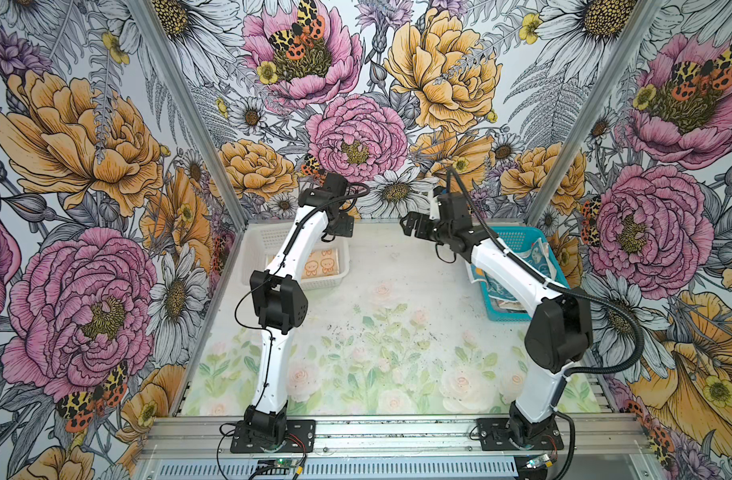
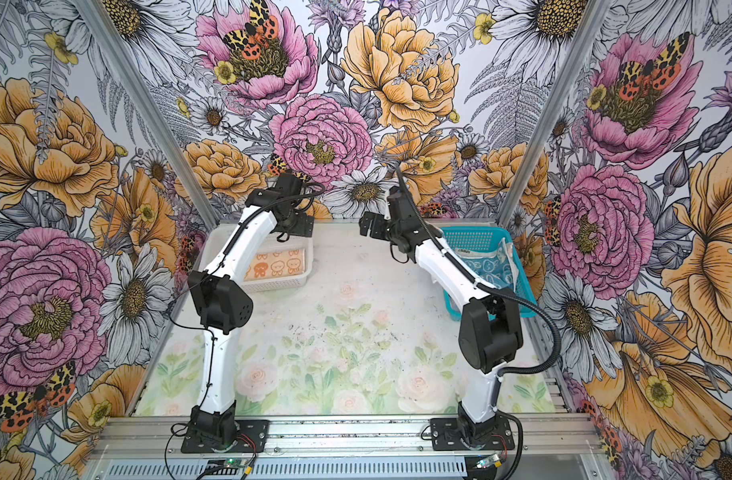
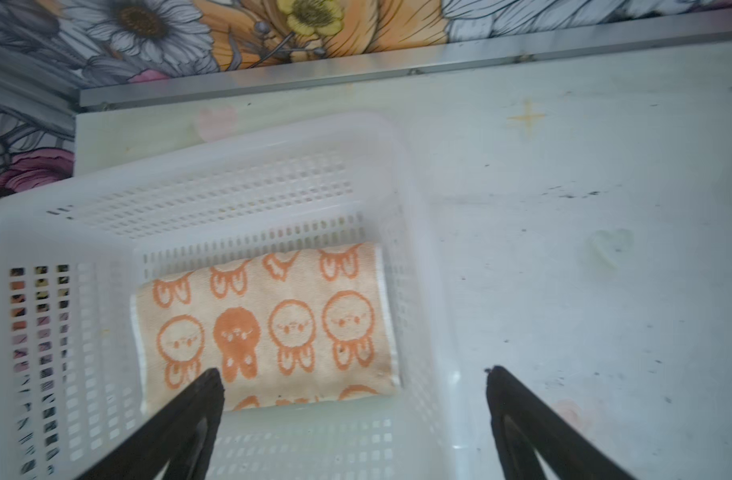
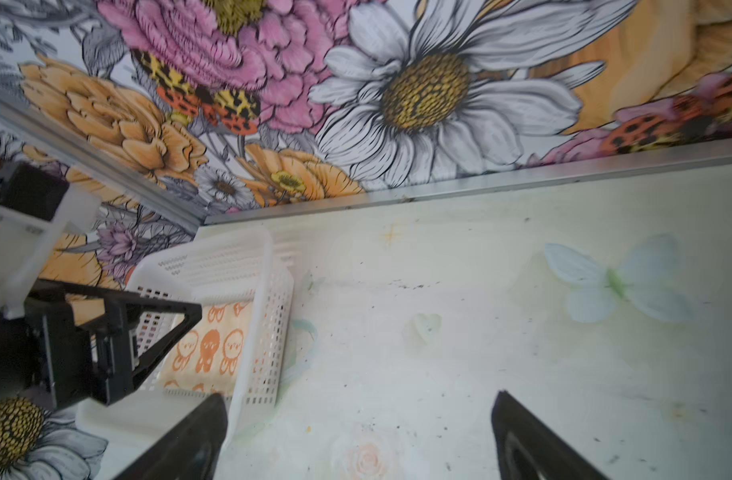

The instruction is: Fold and stack the towels

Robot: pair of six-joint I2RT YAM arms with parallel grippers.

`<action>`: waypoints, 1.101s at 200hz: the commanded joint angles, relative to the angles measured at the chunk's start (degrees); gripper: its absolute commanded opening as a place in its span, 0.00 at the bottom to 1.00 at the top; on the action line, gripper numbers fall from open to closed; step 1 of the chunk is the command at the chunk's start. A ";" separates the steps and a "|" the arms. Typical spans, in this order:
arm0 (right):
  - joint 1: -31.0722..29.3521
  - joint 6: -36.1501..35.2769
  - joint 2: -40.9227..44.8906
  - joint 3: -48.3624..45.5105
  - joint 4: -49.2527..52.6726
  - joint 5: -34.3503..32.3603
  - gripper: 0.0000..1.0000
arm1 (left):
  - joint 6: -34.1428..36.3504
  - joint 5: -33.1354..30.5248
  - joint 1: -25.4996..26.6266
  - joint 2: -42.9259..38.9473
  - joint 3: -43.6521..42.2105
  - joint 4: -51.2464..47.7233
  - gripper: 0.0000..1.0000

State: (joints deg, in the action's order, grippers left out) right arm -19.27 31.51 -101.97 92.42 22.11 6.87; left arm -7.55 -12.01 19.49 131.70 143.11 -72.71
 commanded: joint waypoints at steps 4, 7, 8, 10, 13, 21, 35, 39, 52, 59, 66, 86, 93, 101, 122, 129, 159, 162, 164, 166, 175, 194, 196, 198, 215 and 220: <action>4.25 -1.75 4.80 -4.46 1.75 -0.41 0.99 | -3.77 7.64 2.90 5.73 4.72 0.37 0.99; 4.85 -1.79 5.21 -4.98 1.86 -0.32 0.99 | -3.98 7.75 3.16 6.34 5.20 0.33 0.99; 5.07 -1.84 5.30 -5.15 1.87 -0.26 0.99 | -4.06 7.77 3.27 6.53 5.31 0.31 0.99; 5.46 -1.88 5.67 -5.41 1.95 -0.25 0.99 | -4.21 7.83 3.49 6.97 5.60 0.36 0.99; 5.99 -1.96 6.09 -6.01 1.98 -0.23 0.99 | -4.43 7.97 3.71 7.52 5.80 0.37 0.99; 7.32 -2.24 7.28 -7.44 1.99 -0.18 0.99 | -4.90 8.95 4.36 8.85 6.36 0.33 0.99; 9.27 -2.27 8.83 -9.70 2.00 0.32 0.99 | -5.19 8.66 4.98 10.64 6.61 0.45 0.99; 9.64 -2.21 9.20 -10.33 2.02 0.54 0.99 | -5.15 8.42 5.10 11.08 6.50 0.36 0.99; 10.65 -2.28 10.07 -11.93 1.97 1.11 0.99 | -4.90 7.31 5.14 11.79 5.76 0.38 0.99; 10.82 -2.37 10.43 -12.75 2.04 1.06 0.99 | -4.81 6.65 5.00 11.71 5.02 0.44 0.99; 10.88 -2.46 10.62 -13.36 1.98 1.11 0.99 | -4.75 6.11 4.78 11.50 4.25 0.46 0.99; 10.92 -2.50 10.42 -14.75 1.98 1.71 0.99 | -4.17 4.90 4.15 10.37 2.00 0.46 0.99; 10.92 -2.42 10.26 -15.07 1.91 1.97 0.99 | -3.98 4.74 3.96 9.96 1.37 0.44 0.99; 10.94 -2.25 9.96 -15.36 1.89 2.24 0.99 | -3.69 4.38 3.79 9.48 0.72 0.46 0.99; 10.95 -2.02 9.46 -16.02 1.82 2.42 0.99 | -3.00 3.76 3.39 8.52 -1.03 0.46 0.99; 10.92 -1.98 9.35 -16.06 1.80 2.51 0.99 | -2.82 3.60 3.24 8.32 -1.52 0.46 0.99; 10.99 -2.78 9.16 -16.13 1.98 2.03 0.99 | -2.48 3.63 2.09 7.66 -3.15 0.46 0.99; 11.00 -2.92 9.17 -16.13 2.02 2.01 0.99 | -2.35 3.72 1.94 7.67 -3.06 0.46 0.99; 11.05 -3.00 9.16 -16.07 1.98 2.00 0.99 | -2.31 3.74 1.96 7.69 -3.00 0.46 0.99; 11.10 -3.07 9.16 -16.12 1.98 2.00 0.99 | -2.21 3.79 1.87 7.69 -2.92 0.46 0.99; 11.33 -3.35 9.38 -16.09 2.19 1.84 0.99 | -1.54 3.47 1.95 7.70 -1.98 0.46 0.99; 12.41 -3.91 9.44 -15.83 3.77 0.50 0.99 | 0.02 2.17 2.39 7.62 1.08 0.35 0.99; 12.59 -3.98 9.49 -15.92 3.94 0.44 0.99 | 0.11 2.23 2.46 7.59 1.39 0.37 0.99; 12.76 -3.99 9.49 -15.93 4.09 0.32 0.99 | 0.26 2.25 2.55 7.52 1.72 0.37 0.99; 14.84 -3.87 10.02 -16.76 4.96 -0.51 0.99 | 1.33 1.93 3.67 6.96 4.47 0.45 0.99; 15.52 -3.99 10.28 -17.07 5.05 -0.92 0.99 | 1.70 1.78 4.21 6.83 5.11 0.46 0.99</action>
State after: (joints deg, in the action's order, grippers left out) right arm -6.61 28.75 -93.45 76.47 25.54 8.43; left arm -8.54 -8.21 22.26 142.26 143.59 -72.66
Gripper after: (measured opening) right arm 0.992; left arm 0.987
